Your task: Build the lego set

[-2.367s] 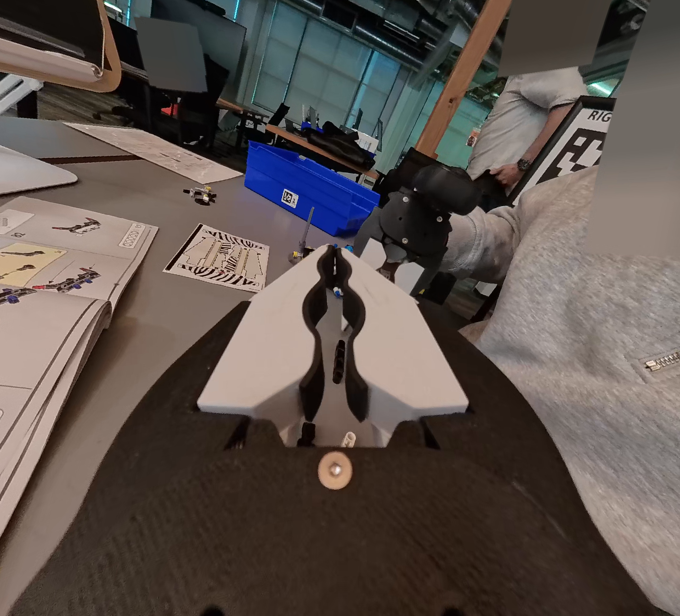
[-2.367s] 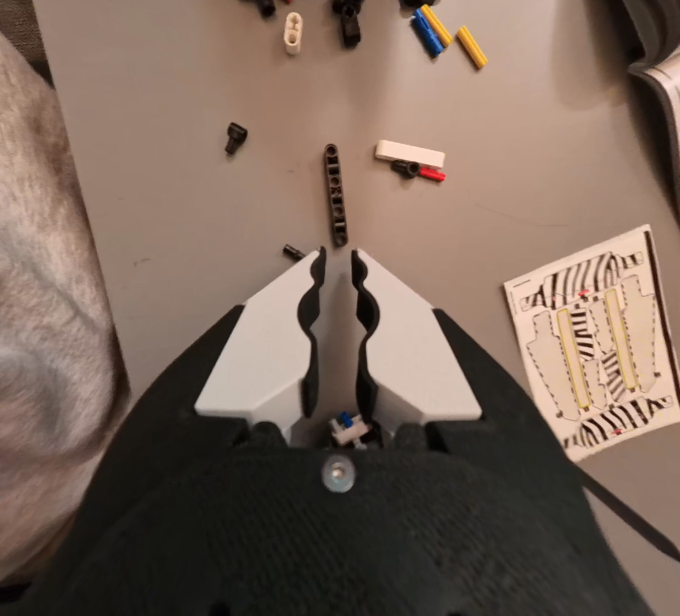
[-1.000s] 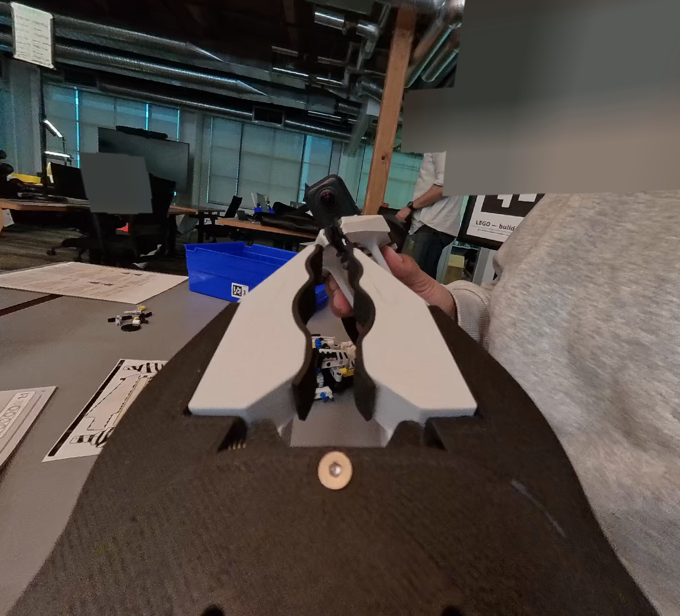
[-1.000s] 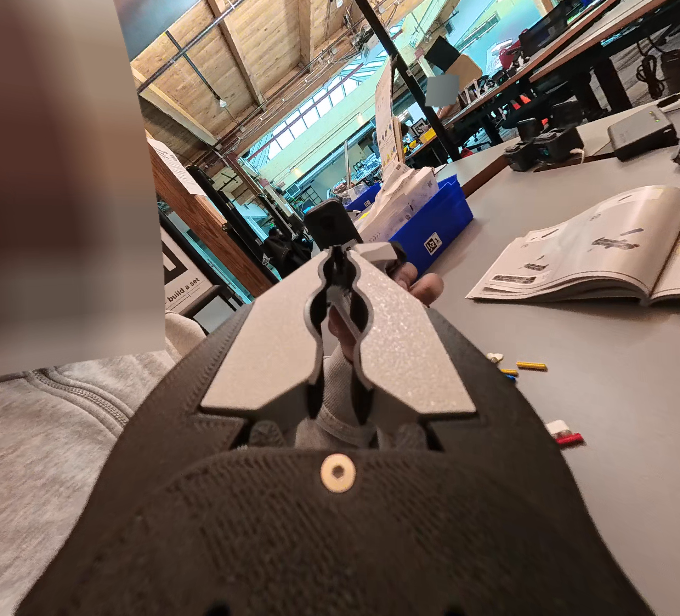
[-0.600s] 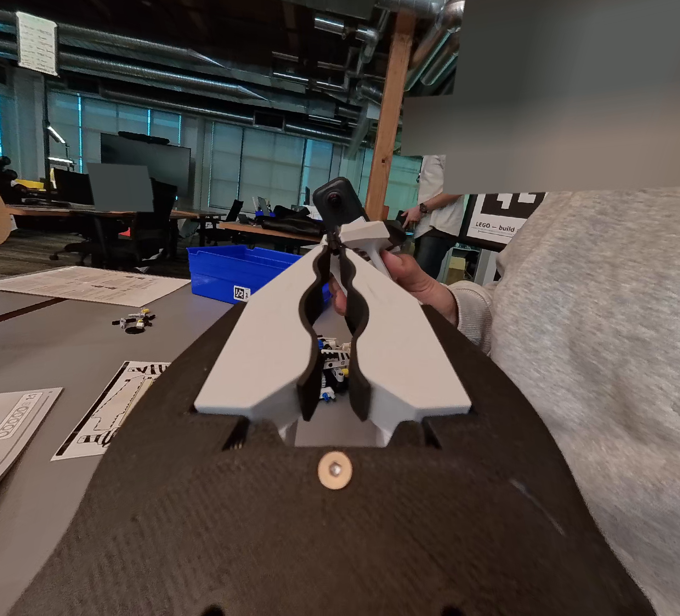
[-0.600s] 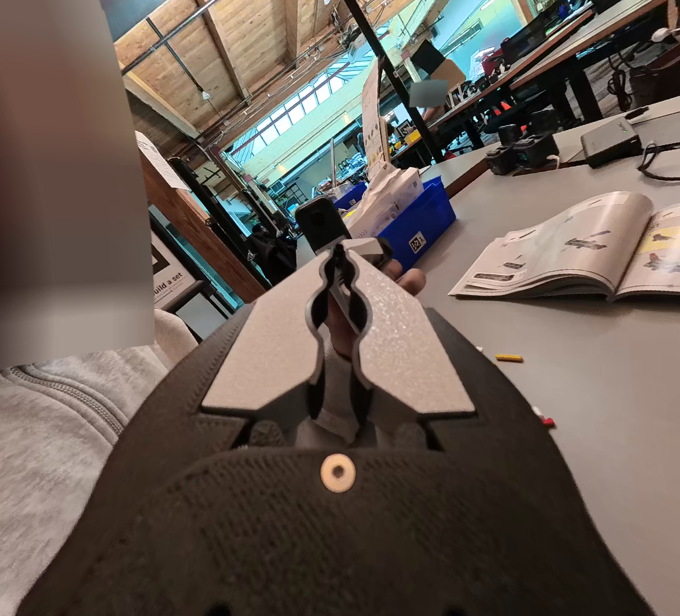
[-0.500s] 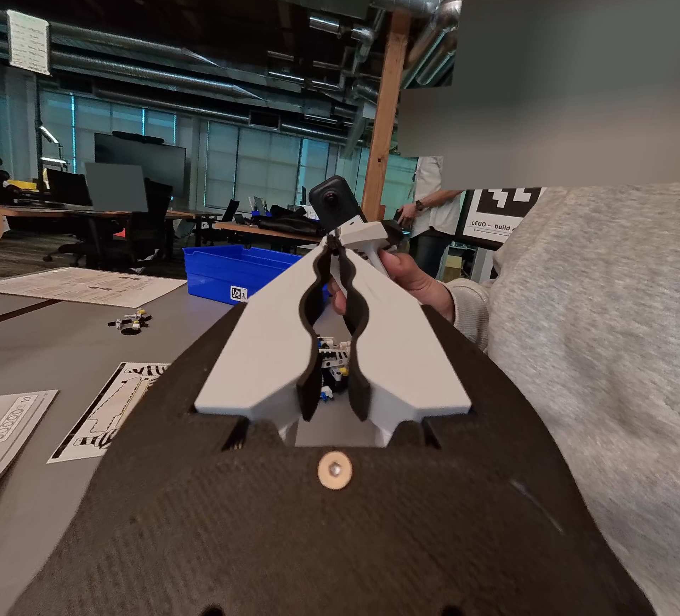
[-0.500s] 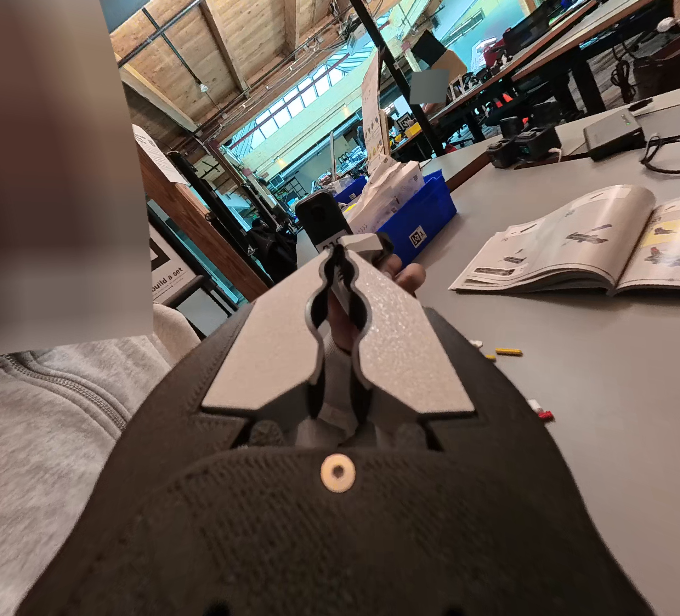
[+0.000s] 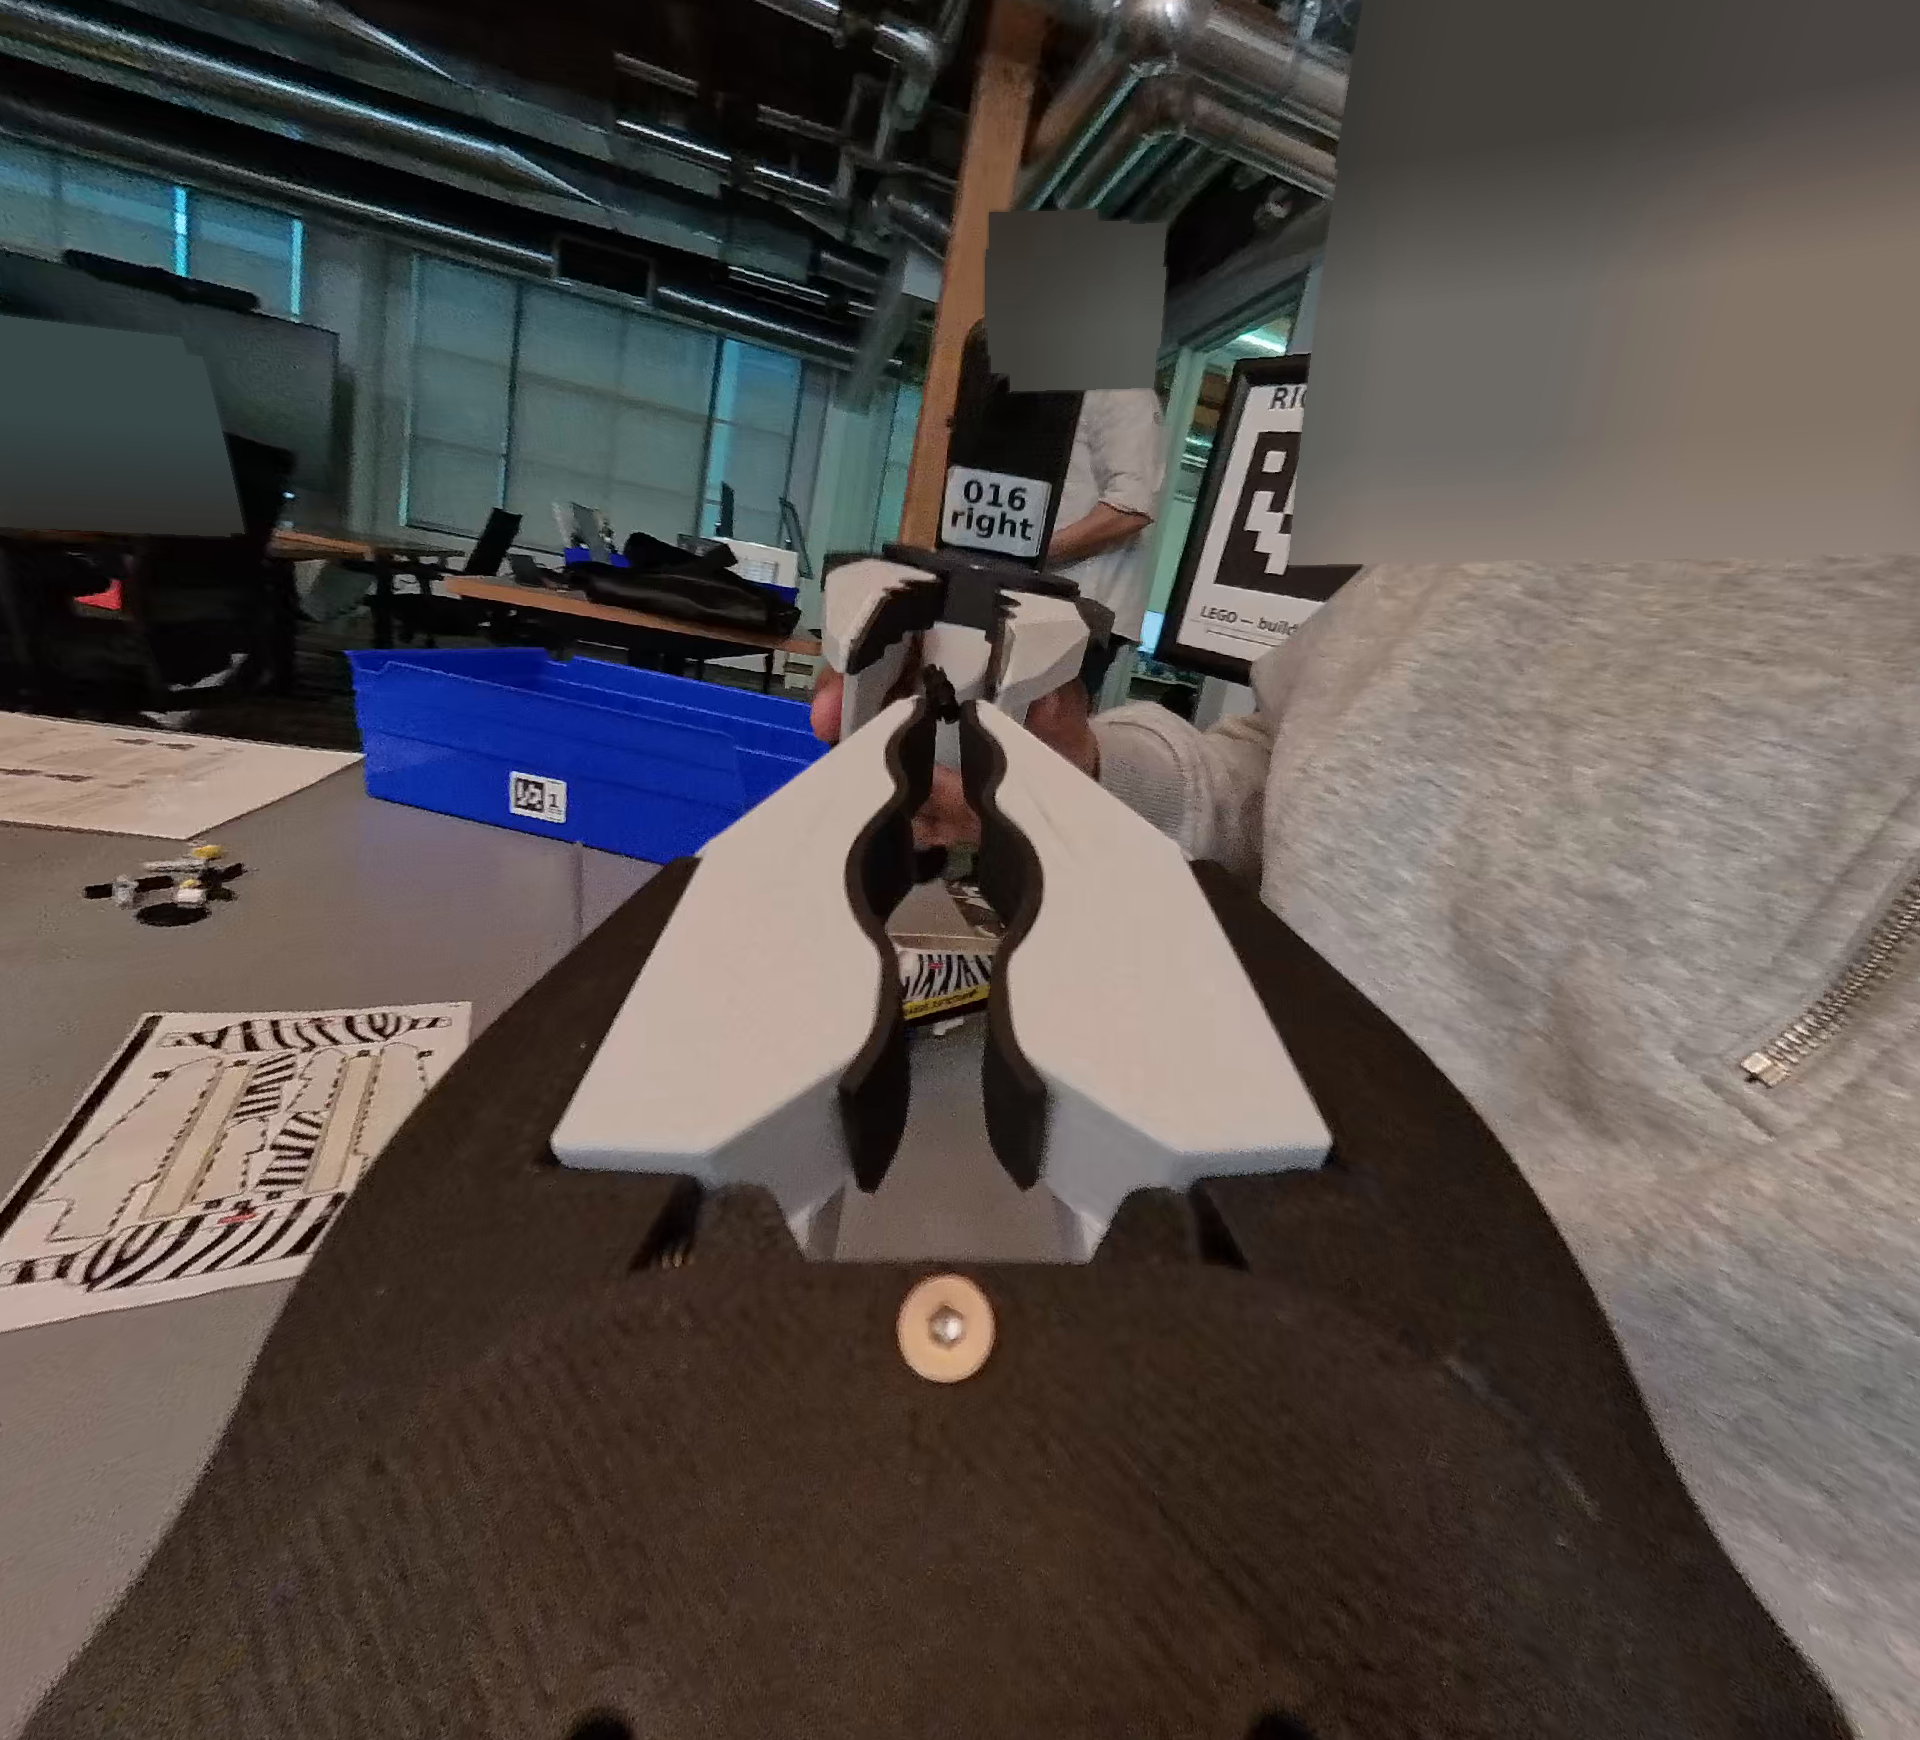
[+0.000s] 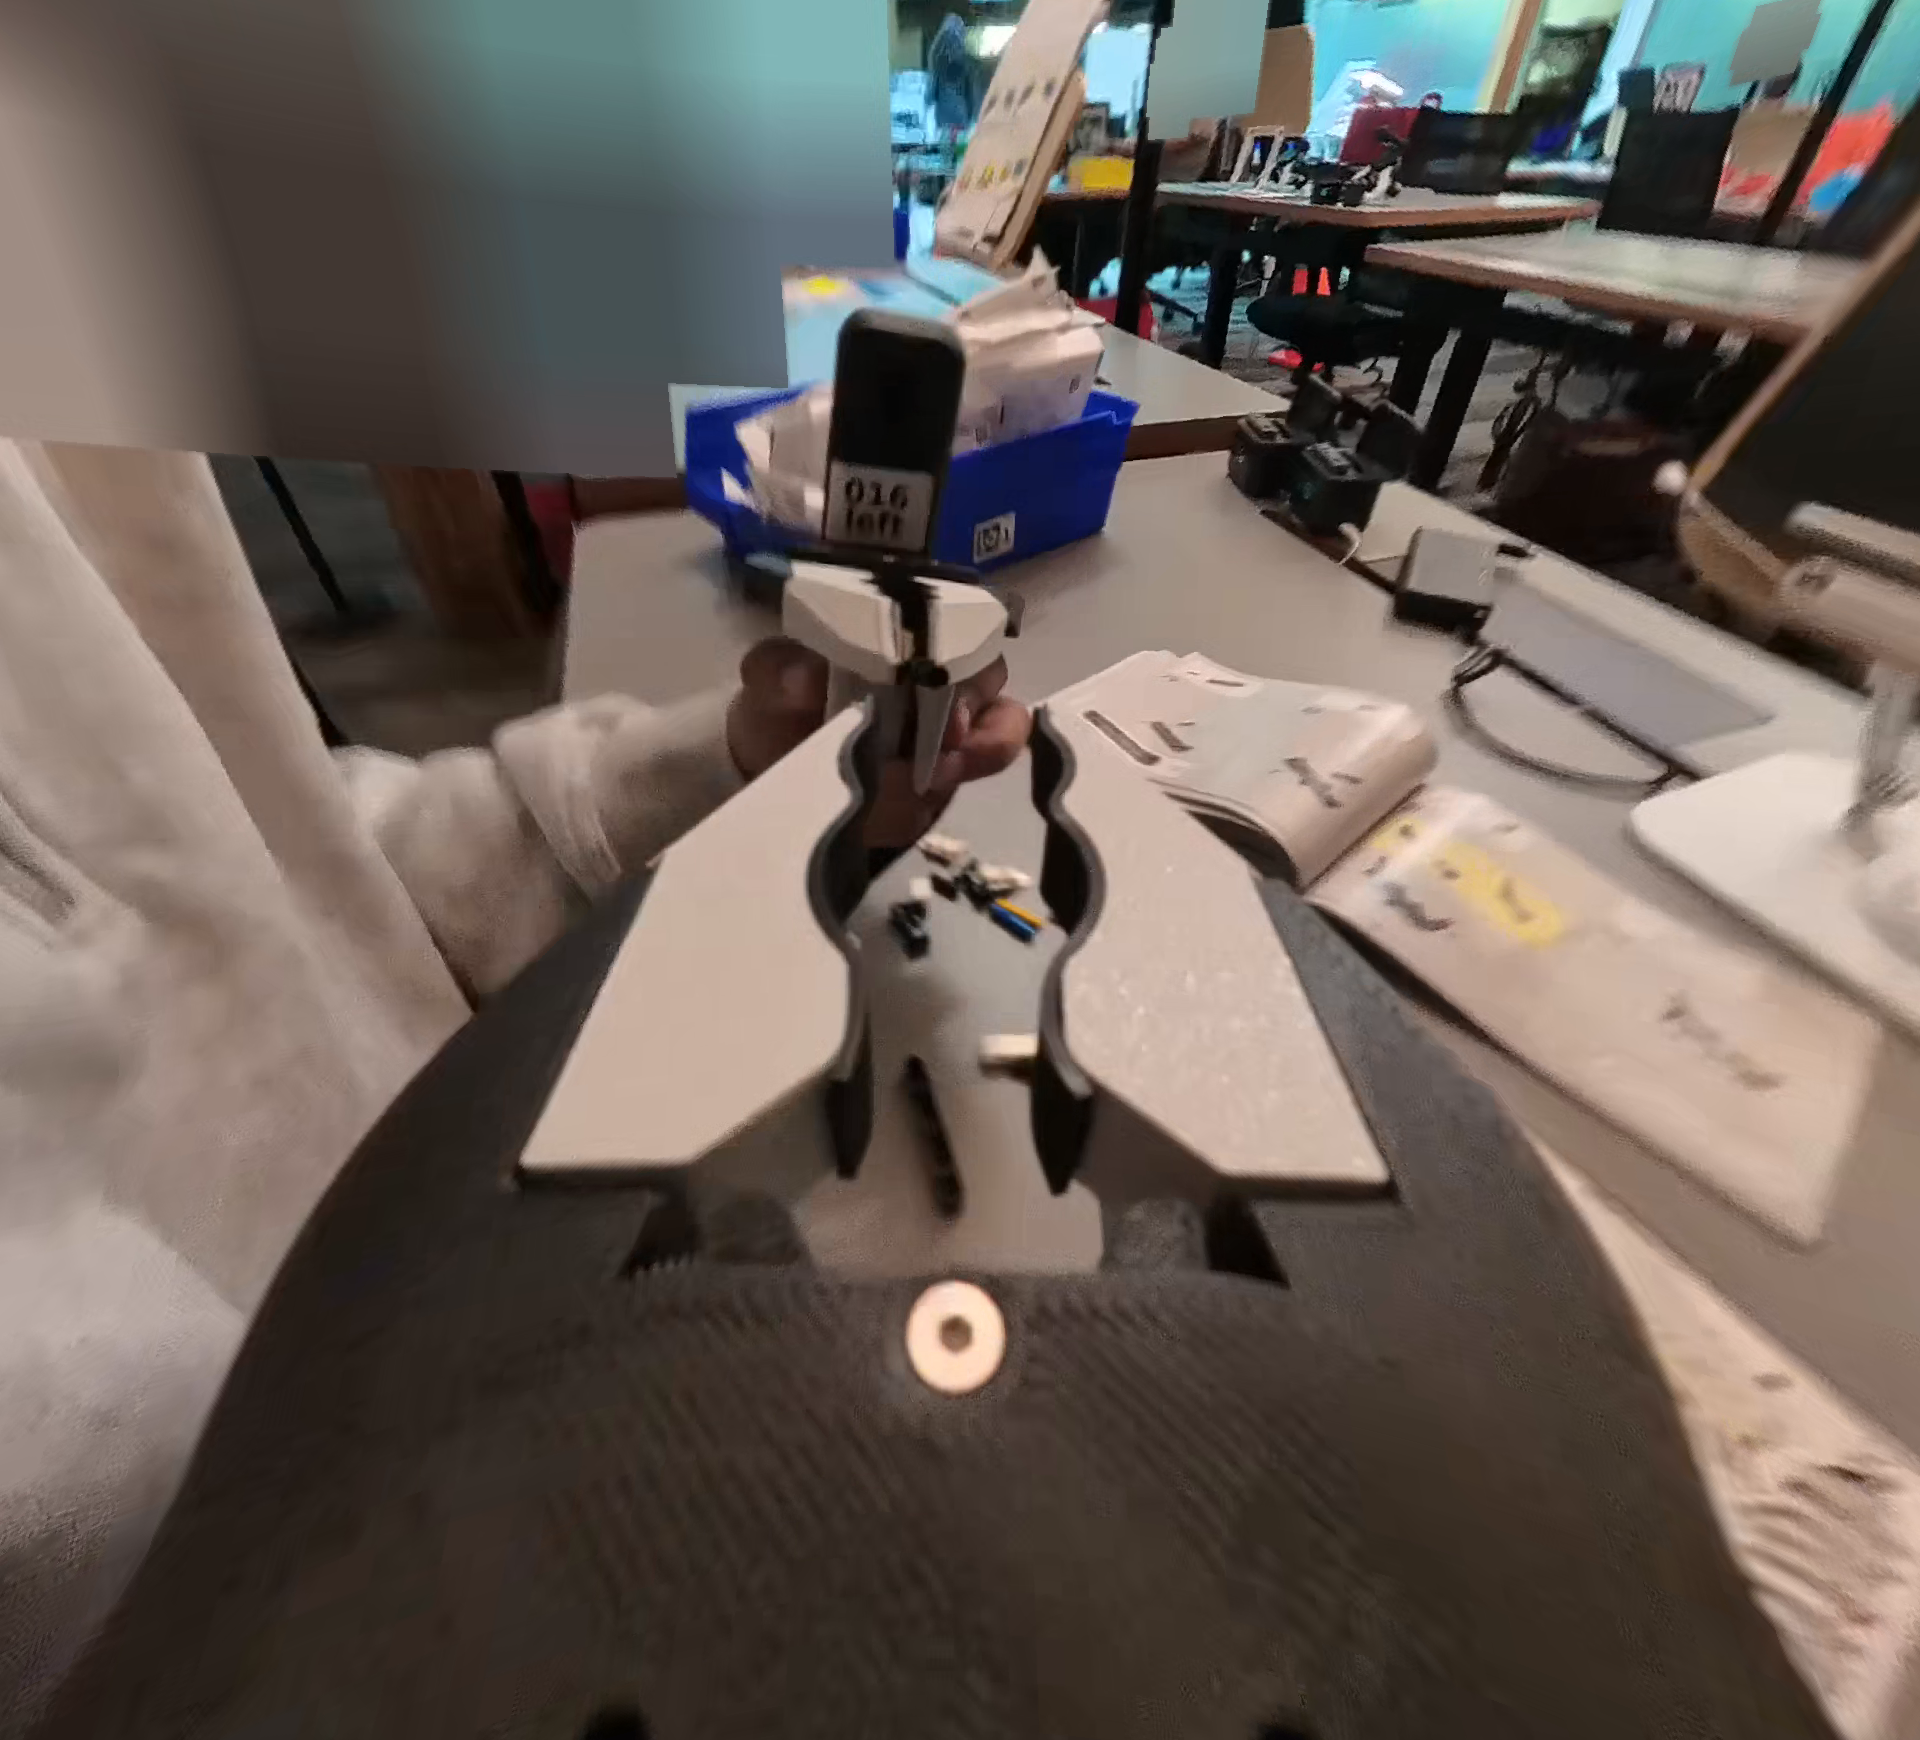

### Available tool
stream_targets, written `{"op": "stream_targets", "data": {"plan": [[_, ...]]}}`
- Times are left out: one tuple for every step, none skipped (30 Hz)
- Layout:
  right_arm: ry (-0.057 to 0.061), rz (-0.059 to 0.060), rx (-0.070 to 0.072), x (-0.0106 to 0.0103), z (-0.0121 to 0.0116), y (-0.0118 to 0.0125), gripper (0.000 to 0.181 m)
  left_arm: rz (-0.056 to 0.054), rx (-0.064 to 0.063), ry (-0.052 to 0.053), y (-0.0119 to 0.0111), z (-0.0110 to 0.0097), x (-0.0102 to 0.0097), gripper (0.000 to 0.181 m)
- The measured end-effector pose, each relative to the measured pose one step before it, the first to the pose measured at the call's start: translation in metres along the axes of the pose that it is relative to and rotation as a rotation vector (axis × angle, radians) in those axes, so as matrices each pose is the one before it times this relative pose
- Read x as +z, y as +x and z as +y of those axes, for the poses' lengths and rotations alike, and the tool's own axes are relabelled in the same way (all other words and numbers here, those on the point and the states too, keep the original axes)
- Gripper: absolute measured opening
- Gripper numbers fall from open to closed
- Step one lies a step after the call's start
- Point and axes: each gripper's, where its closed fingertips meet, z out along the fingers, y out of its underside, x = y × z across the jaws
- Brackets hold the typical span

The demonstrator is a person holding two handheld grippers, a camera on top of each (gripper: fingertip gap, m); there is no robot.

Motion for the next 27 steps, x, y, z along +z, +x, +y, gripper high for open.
{"op": "stream_targets", "data": {"plan": [[-0.0334, -0.0077, -0.0849, 0.00037, 0.00065, -0.00323, 0.026, 0.0136, -0.0053, 0.0024, 0.00156, -0.00005, 0.00043, 0.001], [-0.0296, -0.0083, -0.0777, 0.00079, 0.00032, -0.00307, 0.026, 0.0117, -0.0059, 0.0005, 0.00126, 0.00014, 0.00044, 0.001], [-0.0233, -0.0037, -0.0712, 0.00125, -0.00011, -0.0023, 0.026, 0.0089, -0.0078, -0.0059, 0.00072, 0.00111, 0.00029, 0.001], [-0.0167, -0.005, -0.0663, 0.0014, -0.00081, -0.00241, 0.023, 0.0071, -0.0071, -0.0098, 0.00034, 0.00178, 0.00039, 0.001], [-0.0114, -0.0032, -0.0571, 0.00135, -0.00095, -0.00182, 0.021, 0.0098, -0.0055, -0.0078, 0.00103, 0.00138, 0.00055, 0.001], [-0.0054, -0.0011, -0.044, 0.00134, -0.00127, -0.00082, 0.018, 0.014, -0.0046, -0.0016, 0.00182, 0.00039, 0.00058, 0.001], [-0.0031, -0.0025, -0.0287, 0.0012, -0.00097, -0.00027, 0.015, 0.015, -0.0048, 0.0051, 0.00181, -0.0006, 0.00041, 0.001], [-0.003, -0.0095, -0.0131, 0.00105, -0.0006, -0.00061, 0.013, 0.0128, -0.0039, 0.0076, 0.00163, -0.00111, 0.00011, 0.001], [-0.0005, -0.0102, 0.0005, 0.00089, -0.0005, -0.00022, 0.012, 0.0082, -0.002, 0.0064, 0.00098, -0.00101, 0.00005, 0.001], [0.0012, -0.0102, 0.0064, 0.00067, -0.0004, -0.00014, 0.012, 0.0037, -0.0006, 0.0033, 0.00044, -0.00058, -0.00027, 0.001], [0.0054, -0.0114, 0.0068, 0.00025, -0.00063, -0.00068, 0.012, 0.0015, 0.0, 0.0, 0.00022, -0.00016, -0.00037, 0.001], [0.0083, -0.0113, 0.0062, 0.00019, -0.00103, -0.00099, 0.011, 0.0007, -0.001, -0.0012, -0.00002, 0.00009, -0.00017, 0.001], [0.0084, -0.0086, 0.0064, 0.00014, -0.00104, -0.00087, 0.011, 0.0013, -0.0019, -0.001, 0.00002, 0.00009, -0.00006, 0.001], [0.0052, -0.0083, 0.0061, 0.00027, -0.00057, -0.001, 0.009, 0.0031, -0.0019, -0.0003, 0.00018, 0.00001, 0.00009, 0.001], [0.0013, -0.0069, 0.0052, 0.00031, 0.00001, -0.00073, 0.007, 0.0045, -0.0014, -0.0003, 0.00042, 0.00011, 0.00027, 0.001], [0.0006, -0.0015, 0.0032, 0.00021, 0.00014, -0.00007, 0.005, 0.0059, -0.0022, -0.0016, 0.00069, 0.00027, 0.0004, 0.001], [0.0018, -0.0023, 0.0009, 0.00008, -0.00025, -0.00017, 0.004, 0.0029, -0.0019, -0.0008, 0.00024, 0.00016, 0.00023, 0.001], [0.0007, -0.0023, 0.0024, -0.00006, -0.00024, -0.0001, 0.004, 0.0007, -0.0005, 0.0019, 0.00004, -0.00037, -0.00004, 0.001], [-0.0015, -0.0043, 0.003, 0.00007, 0.00001, -0.00036, 0.003, 0.002, -0.0005, -0.0002, 0.00032, -0.00001, -0.00011, 0.001], [-0.0013, -0.0048, 0.0021, 0.0002, 0.00006, -0.00039, 0.003, 0.002, -0.0014, -0.0003, 0.00028, -0.00001, -0.00011, 0.001], [-0.0013, -0.0039, 0.0005, 0.0002, -0.00011, -0.00028, 0.003, 0.002, -0.0006, -0.0002, 0.00023, -0.00003, -0.00011, 0.001], [0.0, -0.0043, 0.0007, 0.00011, -0.00014, -0.00036, 0.003, 0.0019, 0.0006, 0.0004, 0.00033, -0.00007, -0.00007, 0.001], [0.0003, -0.0063, 0.0026, 0.00019, -0.00024, -0.00061, 0.003, 0.0042, -0.002, -0.0007, 0.00061, 0.00025, 0.0001, 0.001], [-0.0004, -0.007, 0.003, 0.00032, -0.00018, -0.00069, 0.003, 0.0041, -0.0035, -0.0027, 0.00043, 0.00036, 0.00023, 0.001], [-0.0014, -0.0046, 0.0011, 0.00024, 0.00007, -0.00049, 0.003, 0.0019, -0.0027, -0.0035, 0.00003, 0.00068, 0.0004, 0.001], [-0.002, -0.0038, -0.0008, 0.00037, 0.00024, -0.00048, 0.003, 0.0016, -0.0008, -0.0022, 0.00015, 0.00052, 0.0004, 0.001], [0.0004, -0.0043, 0.0001, 0.00012, -0.00008, -0.00058, 0.003, 0.0039, -0.0001, -0.0007, 0.00065, 0.00014, 0.00027, 0.001]]}}
